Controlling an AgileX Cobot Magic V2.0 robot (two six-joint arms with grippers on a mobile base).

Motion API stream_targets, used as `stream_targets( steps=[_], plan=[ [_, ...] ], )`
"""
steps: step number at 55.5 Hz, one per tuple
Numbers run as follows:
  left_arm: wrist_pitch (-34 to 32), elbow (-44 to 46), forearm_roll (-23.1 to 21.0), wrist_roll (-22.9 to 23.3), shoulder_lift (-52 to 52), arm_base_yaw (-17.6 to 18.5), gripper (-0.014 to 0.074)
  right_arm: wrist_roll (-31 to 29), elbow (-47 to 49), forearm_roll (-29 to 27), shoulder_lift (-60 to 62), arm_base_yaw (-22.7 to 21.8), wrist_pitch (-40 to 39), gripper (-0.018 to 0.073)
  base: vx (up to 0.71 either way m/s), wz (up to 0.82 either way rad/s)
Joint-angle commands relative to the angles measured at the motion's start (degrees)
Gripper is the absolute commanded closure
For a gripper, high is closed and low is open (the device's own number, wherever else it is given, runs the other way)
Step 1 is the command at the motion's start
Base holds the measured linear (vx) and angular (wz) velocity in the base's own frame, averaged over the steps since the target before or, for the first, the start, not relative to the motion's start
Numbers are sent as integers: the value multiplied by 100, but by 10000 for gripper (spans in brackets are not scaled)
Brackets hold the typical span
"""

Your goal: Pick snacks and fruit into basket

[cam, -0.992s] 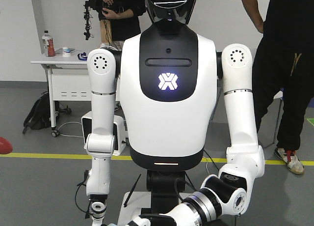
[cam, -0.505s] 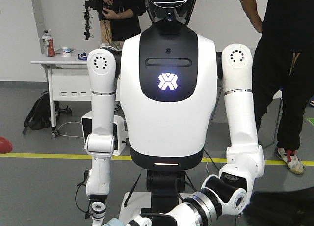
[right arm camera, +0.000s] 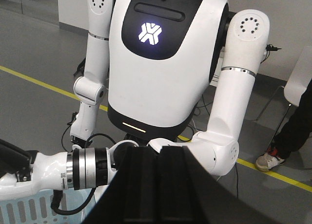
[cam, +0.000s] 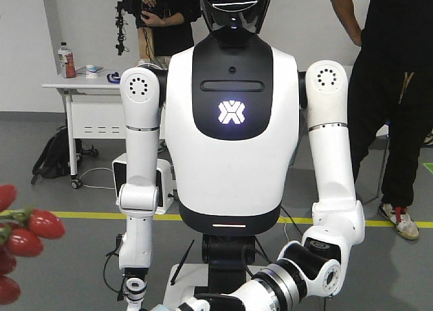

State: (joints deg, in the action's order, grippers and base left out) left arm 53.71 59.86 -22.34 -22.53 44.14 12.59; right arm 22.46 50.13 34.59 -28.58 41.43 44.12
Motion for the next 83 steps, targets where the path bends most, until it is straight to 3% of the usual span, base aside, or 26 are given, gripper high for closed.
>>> stream_targets(
  steps=[1, 7, 13, 25, 31, 37, 46, 56, 67, 72, 83],
  plan=[
    [-160, 130, -197, -58, 18, 460, 600, -1, 165, 267, -3, -43, -357, 566, 0, 0],
    [38, -76, -245, -321, 24, 901, 600, -1, 165, 262, -9, -43, -364, 566, 0, 0],
    [111, -463, -500, -704, 116, 1103, 600, -1, 165, 262, -9, -43, -364, 566, 0, 0],
    [-110, -1385, -1691, -2171, 490, 1194, 600, -1, 165, 267, -9, -43, -365, 566, 0, 0],
    [-232, -1663, -2232, -2689, 850, 1194, 600, -1, 165, 267, -9, -43, -359, 566, 0, 0],
    [-246, -1769, -2399, -3141, 1597, 1194, 597, -1, 165, 273, -9, -43, -359, 566, 0, 0],
    [-74, -1769, -2399, -3249, 2084, 1194, 567, -1, 165, 273, -9, -43, -359, 566, 0, 0],
    [228, -1769, -2403, -3297, 2316, 1194, 402, -27, 165, 273, -9, -43, -359, 566, 0, 0],
    [401, -1762, -2403, -3267, 2287, 1194, 1, -27, 165, 273, -9, -43, -363, 566, 0, 0],
    [360, -1757, -2414, -3267, 2287, 1194, -139, -27, 165, 273, -9, -43, -359, 566, 0, 0],
    [592, -1513, -2428, -3267, 2275, 1194, -87, -27, 165, 273, -9, -43, -353, 566, 0, 0]
  ],
)
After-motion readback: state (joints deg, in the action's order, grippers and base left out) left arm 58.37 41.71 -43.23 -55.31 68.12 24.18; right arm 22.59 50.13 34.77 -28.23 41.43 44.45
